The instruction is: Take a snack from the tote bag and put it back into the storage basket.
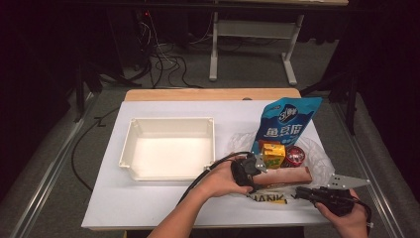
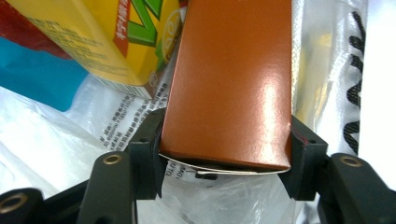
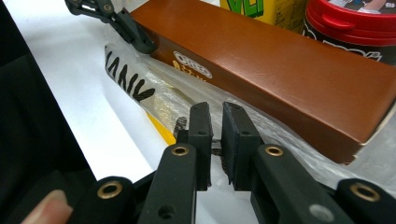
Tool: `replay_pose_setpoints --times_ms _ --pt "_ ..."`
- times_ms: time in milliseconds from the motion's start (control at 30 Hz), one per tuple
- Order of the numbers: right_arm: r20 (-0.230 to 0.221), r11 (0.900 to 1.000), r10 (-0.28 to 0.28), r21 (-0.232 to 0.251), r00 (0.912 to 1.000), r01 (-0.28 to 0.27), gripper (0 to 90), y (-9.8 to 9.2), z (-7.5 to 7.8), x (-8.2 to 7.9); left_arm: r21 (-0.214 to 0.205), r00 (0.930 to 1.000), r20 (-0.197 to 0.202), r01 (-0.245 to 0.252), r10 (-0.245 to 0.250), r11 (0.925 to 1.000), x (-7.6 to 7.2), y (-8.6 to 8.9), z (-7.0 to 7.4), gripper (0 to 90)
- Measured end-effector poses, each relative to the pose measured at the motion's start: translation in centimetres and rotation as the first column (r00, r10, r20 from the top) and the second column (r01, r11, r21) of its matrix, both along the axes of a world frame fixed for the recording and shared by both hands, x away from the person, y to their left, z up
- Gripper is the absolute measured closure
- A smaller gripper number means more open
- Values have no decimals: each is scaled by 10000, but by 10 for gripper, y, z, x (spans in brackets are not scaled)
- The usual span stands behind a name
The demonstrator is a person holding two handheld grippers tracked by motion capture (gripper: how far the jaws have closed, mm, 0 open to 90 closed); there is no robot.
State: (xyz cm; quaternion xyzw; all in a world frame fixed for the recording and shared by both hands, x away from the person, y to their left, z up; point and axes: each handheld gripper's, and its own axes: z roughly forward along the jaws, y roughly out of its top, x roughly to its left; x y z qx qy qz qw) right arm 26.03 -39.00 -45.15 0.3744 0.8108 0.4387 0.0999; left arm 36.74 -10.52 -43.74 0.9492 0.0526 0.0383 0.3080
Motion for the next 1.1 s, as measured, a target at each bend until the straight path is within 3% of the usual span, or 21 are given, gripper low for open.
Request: replay_pose_setpoints --times_ms 267,567,867,1100 --pt "37 10000 -7 -34 10000 7 829 1 0 0 -404 9998 -210 -21 13 9992 0 7 7 436" --pt "10 9999 -40 -107 10000 40 831 1 0 0 -545 9999 -163 -50 42 9985 -5 15 18 437" --pt "-110 9996 51 -293 9999 -54 835 5 -3 1 -1129 9991 -401 -180 136 9934 -4 20 30 437" --pt "-235 9989 65 -473 9997 -76 837 7 -6 3 -1191 9994 -306 -200 164 9927 -5 22 38 437"
